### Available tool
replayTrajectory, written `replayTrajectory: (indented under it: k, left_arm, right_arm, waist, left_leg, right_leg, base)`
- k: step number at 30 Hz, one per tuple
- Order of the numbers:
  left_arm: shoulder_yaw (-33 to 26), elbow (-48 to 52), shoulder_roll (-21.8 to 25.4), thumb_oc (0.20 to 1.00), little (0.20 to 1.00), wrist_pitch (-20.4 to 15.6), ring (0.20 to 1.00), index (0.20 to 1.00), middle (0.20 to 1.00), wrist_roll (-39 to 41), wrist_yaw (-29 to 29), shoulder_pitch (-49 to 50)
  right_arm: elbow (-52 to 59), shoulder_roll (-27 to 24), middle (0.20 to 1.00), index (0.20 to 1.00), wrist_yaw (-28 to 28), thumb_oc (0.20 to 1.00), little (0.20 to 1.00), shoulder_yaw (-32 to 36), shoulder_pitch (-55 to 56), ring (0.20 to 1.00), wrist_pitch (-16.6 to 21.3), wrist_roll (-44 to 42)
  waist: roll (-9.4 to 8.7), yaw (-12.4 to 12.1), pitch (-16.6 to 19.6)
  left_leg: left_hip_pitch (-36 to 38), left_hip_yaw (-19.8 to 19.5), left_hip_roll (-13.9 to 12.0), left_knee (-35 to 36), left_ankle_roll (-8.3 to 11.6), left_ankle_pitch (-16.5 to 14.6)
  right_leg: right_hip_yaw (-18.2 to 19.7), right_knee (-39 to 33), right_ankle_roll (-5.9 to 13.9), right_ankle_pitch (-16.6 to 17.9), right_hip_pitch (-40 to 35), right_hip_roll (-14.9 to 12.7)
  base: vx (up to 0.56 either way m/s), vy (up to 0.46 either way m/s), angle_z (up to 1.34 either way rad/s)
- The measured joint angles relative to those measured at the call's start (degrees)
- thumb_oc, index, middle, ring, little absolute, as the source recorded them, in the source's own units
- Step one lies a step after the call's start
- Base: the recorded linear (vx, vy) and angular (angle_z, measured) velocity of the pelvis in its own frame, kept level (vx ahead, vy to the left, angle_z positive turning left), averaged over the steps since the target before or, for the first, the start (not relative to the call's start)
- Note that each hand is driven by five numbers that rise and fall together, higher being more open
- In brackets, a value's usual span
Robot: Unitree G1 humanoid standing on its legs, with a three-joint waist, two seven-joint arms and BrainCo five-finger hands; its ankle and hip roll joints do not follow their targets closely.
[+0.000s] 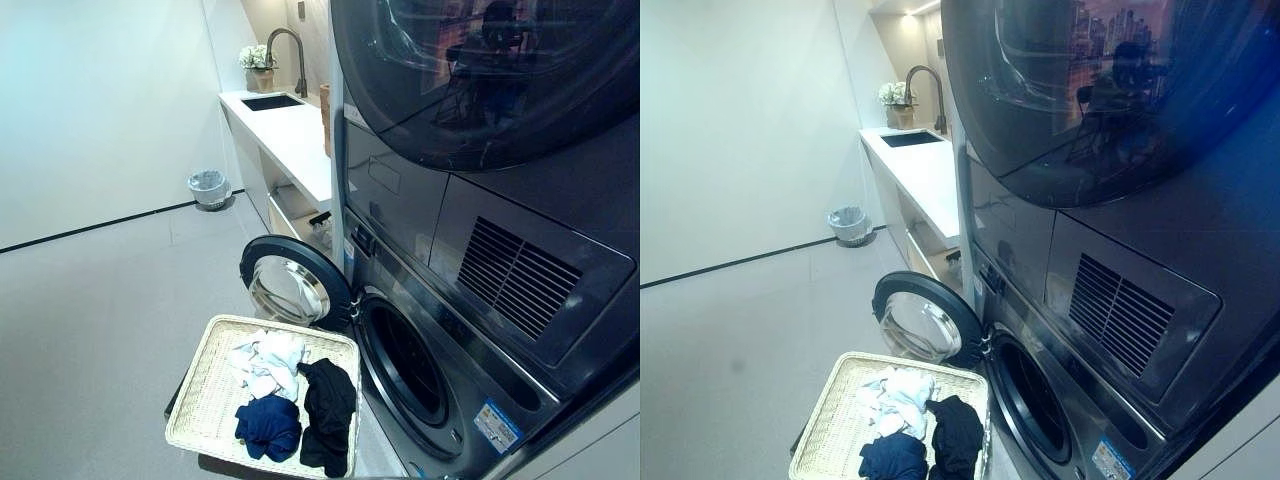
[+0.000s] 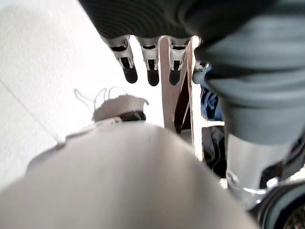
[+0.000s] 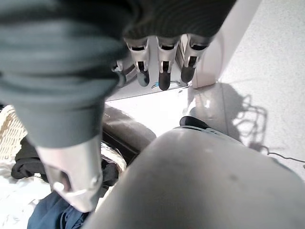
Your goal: Put the clothes into the washing machine.
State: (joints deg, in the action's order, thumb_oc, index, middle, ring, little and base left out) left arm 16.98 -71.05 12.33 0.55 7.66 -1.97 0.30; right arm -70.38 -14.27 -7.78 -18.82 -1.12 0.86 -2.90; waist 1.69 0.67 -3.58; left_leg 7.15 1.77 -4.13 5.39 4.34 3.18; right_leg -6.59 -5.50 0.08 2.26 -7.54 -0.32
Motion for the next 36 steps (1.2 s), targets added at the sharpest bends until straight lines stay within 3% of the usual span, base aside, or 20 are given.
replayTrajectory:
  k: [6, 10, 14, 17, 24, 29, 33, 36]
  left_arm:
    - [-0.2, 0.1, 0.0, 1.0, 1.0, -3.0, 1.0, 1.0, 1.0, -0.1, 9.1, -1.0]
    - [0.0, 0.8, 0.0, 1.0, 1.0, -5.4, 1.0, 1.0, 1.0, -0.9, 20.4, -3.7]
    - [1.6, 4.6, 0.5, 1.0, 1.0, -6.5, 1.0, 1.0, 1.0, -3.8, 32.9, -11.8]
    - [1.9, 5.0, 0.7, 1.0, 1.0, -6.5, 1.0, 1.0, 1.0, -4.8, 37.4, -15.6]
    - [2.9, 4.4, 2.1, 1.0, 1.0, -3.6, 1.0, 1.0, 1.0, -5.8, 41.3, -24.5]
    - [2.8, 1.9, 4.9, 1.0, 1.0, -0.4, 1.0, 1.0, 1.0, -5.7, 40.2, -33.5]
    - [3.1, -0.6, 6.8, 1.0, 1.0, 3.1, 1.0, 1.0, 1.0, -5.3, 37.8, -38.8]
    - [3.0, -3.2, 8.9, 1.0, 1.0, 6.1, 1.0, 1.0, 1.0, -1.7, 36.0, -43.5]
  right_arm:
    - [0.0, -0.4, 1.0, 1.0, 0.0, 1.0, 1.0, -0.1, -1.0, 1.0, 0.0, -0.1]
    - [0.2, -0.8, 1.0, 1.0, 0.1, 1.0, 1.0, -1.9, -2.5, 1.0, 0.1, -2.0]
    - [0.2, -1.8, 1.0, 1.0, 0.3, 1.0, 1.0, -4.2, -7.2, 1.0, 0.6, -4.5]
    - [0.3, -1.9, 1.0, 1.0, 0.7, 1.0, 1.0, -4.4, -9.2, 1.0, 1.4, -5.4]
    - [0.6, -2.1, 1.0, 1.0, 1.5, 1.0, 1.0, -6.7, -16.8, 1.0, 2.8, -5.7]
    - [1.4, -1.4, 1.0, 1.0, 2.5, 1.0, 1.0, -8.1, -24.8, 1.0, 3.3, -6.8]
    - [3.5, -0.4, 1.0, 1.0, 3.2, 1.0, 1.0, -9.2, -28.5, 1.0, 3.3, -8.4]
    - [6.2, -0.6, 1.0, 1.0, 3.8, 1.0, 1.0, -11.1, -31.4, 1.0, 2.8, -10.1]
  waist:
    - [0.05, 0.0, -2.5]
    - [0.01, 0.1, -4.5]
    - [0.61, 0.2, -11.0]
    - [0.45, 1.0, -13.8]
    - [-0.69, 3.2, -21.0]
    - [-2.93, 3.4, -26.4]
    - [-3.76, 4.8, -26.8]
    - [-4.25, 5.9, -26.8]
  left_leg:
    - [-1.0, 0.7, 0.1, -0.3, -0.06, 0.1]
    - [-3.4, 1.2, 0.2, -0.4, 0.0, 0.5]
    - [-7.5, 1.7, 0.9, -1.2, -0.62, 1.4]
    - [-7.7, 2.8, 1.5, -1.0, -0.91, 1.8]
    - [-10.3, 4.7, 2.4, -1.6, -1.53, 2.1]
    - [-15.9, 6.2, 2.4, -4.5, -1.9, 1.9]
    - [-19.6, 6.9, 2.4, -6.2, -1.9, 1.5]
    - [-26.9, 7.4, 2.3, -10.4, -2.01, 0.5]
  right_leg:
    - [0.7, 0.3, 0.17, 0.3, 1.5, 0.0]
    - [1.3, 0.6, 0.3, 0.7, 4.2, -0.2]
    - [2.1, 1.6, 0.68, 1.9, 8.4, -0.8]
    - [3.1, 1.2, 0.92, 2.9, 9.0, -1.1]
    - [5.5, 1.4, 1.83, 4.2, 12.4, -1.9]
    - [7.2, 2.2, 1.61, 6.1, 18.0, -1.8]
    - [8.1, 3.5, 1.79, 6.3, 21.8, -1.9]
    - [9.4, 7.7, 1.92, 5.8, 29.6, -1.9]
  base:
    - [-0.01, 0.032, -0.07]
    - [-0.13, 0.061, -0.08]
    - [-0.12, 0.066, -0.07]
    - [-0.07, 0.092, -0.14]
    - [-0.09, 0.057, -0.18]
    - [-0.11, 0.014, -0.19]
    - [-0.08, 0.025, -0.11]
    - [-0.07, 0.021, -0.15]
